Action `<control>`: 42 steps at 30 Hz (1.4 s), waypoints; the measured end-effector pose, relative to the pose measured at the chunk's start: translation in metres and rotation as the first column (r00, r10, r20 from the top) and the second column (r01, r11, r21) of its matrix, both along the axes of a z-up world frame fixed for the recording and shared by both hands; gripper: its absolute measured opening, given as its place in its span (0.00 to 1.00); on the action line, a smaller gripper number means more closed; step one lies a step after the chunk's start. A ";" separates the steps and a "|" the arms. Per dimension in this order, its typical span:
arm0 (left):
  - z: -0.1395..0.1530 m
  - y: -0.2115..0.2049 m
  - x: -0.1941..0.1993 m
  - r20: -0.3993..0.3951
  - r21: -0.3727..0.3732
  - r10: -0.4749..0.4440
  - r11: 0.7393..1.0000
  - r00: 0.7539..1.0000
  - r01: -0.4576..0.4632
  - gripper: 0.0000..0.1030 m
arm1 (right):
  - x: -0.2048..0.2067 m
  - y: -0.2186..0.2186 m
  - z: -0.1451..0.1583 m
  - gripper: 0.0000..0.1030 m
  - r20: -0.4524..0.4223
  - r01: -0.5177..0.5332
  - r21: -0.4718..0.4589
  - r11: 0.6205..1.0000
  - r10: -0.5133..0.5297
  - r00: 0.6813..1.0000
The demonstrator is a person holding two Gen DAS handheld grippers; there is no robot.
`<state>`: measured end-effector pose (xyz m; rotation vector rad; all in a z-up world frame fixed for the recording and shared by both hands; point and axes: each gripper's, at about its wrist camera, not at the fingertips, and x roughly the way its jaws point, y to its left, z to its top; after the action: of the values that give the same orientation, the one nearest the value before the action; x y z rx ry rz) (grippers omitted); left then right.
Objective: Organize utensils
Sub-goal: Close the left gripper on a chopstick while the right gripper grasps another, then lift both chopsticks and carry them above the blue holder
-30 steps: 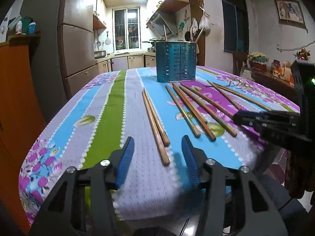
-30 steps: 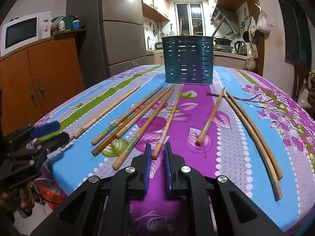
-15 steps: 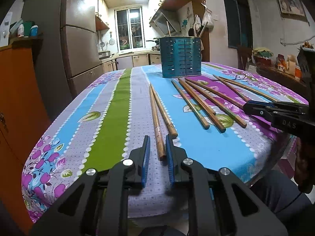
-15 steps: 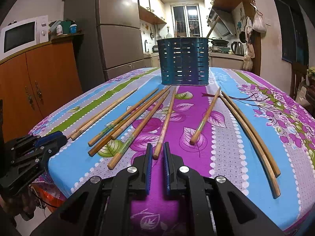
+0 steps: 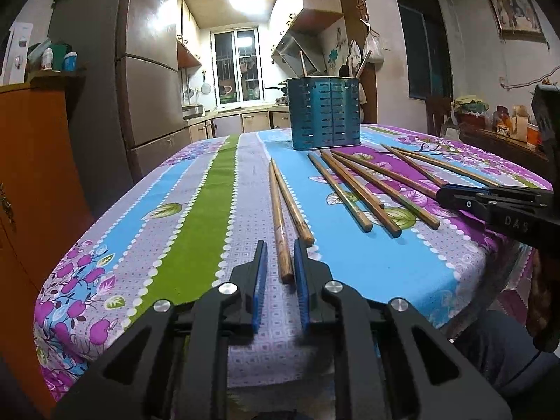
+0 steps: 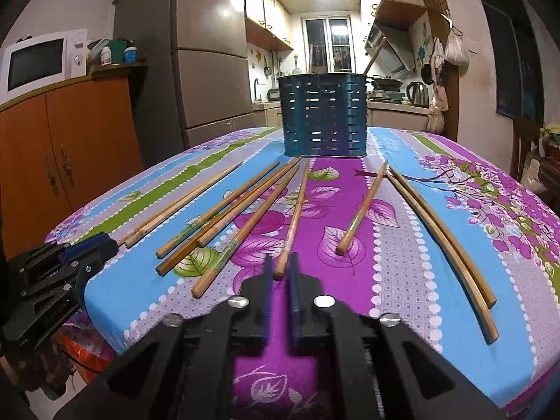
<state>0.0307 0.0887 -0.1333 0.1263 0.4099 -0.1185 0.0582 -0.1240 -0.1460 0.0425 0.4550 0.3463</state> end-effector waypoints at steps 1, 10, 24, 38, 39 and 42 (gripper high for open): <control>0.001 0.000 0.000 -0.001 0.000 0.003 1.000 1.000 -0.003 0.06 | -0.001 -0.001 0.000 0.07 0.001 0.004 0.006 1.000 -0.004 1.000; 0.022 0.000 -0.004 0.044 -0.015 -0.003 1.000 0.999 0.003 0.05 | -0.015 -0.016 0.037 0.07 0.097 0.017 0.029 0.999 -0.020 0.995; 0.122 0.003 0.015 0.254 -0.025 -0.025 0.999 0.967 0.032 0.05 | -0.002 -0.035 0.136 0.07 0.271 -0.046 -0.008 0.999 0.046 0.962; 0.178 0.008 0.093 0.245 -0.070 -0.043 0.996 0.969 0.062 0.05 | 0.076 -0.033 0.185 0.07 0.215 -0.099 -0.028 0.995 0.103 0.971; 0.180 0.007 0.096 0.243 -0.069 -0.044 0.996 0.969 0.063 0.05 | 0.078 -0.032 0.188 0.07 0.213 -0.099 -0.030 0.995 0.103 0.972; 0.188 0.006 0.106 0.239 -0.074 -0.054 0.995 0.970 0.074 0.05 | 0.088 -0.030 0.198 0.07 0.193 -0.107 -0.046 0.993 0.114 0.975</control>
<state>0.1362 0.0948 0.0547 0.0712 0.1625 -0.1816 0.1465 -0.1536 0.0520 -0.0508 0.2685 0.4471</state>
